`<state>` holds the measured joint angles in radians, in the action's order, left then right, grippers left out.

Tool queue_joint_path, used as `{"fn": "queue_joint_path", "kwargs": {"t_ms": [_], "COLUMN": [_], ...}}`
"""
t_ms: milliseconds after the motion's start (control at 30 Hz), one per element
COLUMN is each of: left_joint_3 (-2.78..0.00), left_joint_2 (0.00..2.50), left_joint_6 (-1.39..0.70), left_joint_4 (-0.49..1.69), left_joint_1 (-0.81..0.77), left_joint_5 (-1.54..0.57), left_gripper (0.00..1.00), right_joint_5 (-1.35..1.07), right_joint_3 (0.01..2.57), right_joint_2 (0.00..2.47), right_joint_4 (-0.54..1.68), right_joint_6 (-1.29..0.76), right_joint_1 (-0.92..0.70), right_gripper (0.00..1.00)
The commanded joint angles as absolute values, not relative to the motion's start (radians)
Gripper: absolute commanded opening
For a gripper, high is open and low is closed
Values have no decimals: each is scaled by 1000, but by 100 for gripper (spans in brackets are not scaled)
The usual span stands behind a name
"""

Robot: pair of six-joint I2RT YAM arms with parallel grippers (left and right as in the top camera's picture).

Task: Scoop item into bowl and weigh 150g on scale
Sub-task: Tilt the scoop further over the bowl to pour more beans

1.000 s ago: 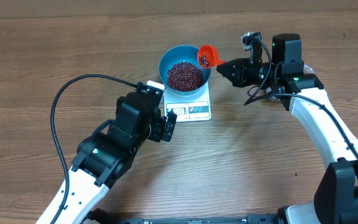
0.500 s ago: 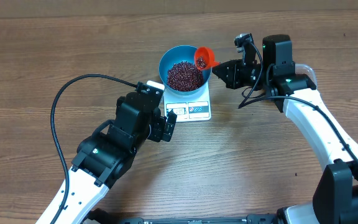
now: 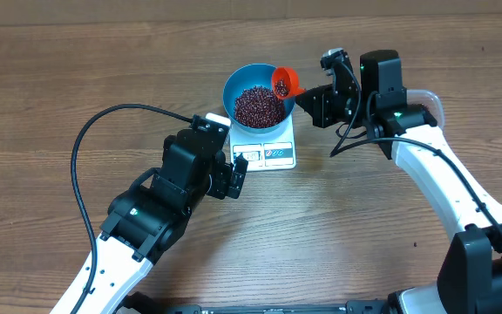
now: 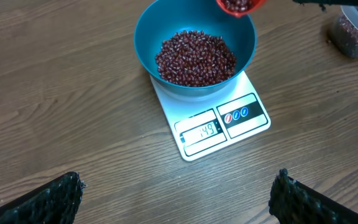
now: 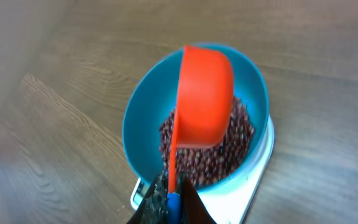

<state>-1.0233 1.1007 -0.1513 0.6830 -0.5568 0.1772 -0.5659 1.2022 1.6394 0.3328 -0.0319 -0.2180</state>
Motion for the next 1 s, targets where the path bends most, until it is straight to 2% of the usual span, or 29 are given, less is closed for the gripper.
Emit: {"fn": "queue_joint_path", "kwargs": {"t_ms": [0,200,967], "left_joint_3": [-1022,-1022,-1022], "left_joint_2": [1106,1106,1106], "left_joint_6": [-154,-154,-154], "left_joint_4": [681,681,681], "left_joint_1": [-562,-562,-562], "left_joint_5": [191,191,191], "left_gripper": [99,100,100], "right_joint_5": [-542,-455,-467], "right_joint_3": [1211,1211,1211], "right_joint_2": [1624,1631,1631], "right_joint_4": [313,356,310], "right_joint_6": [39,91,72], "right_joint_1": [-240,-246,-252], "right_gripper": [4,4,4]}}
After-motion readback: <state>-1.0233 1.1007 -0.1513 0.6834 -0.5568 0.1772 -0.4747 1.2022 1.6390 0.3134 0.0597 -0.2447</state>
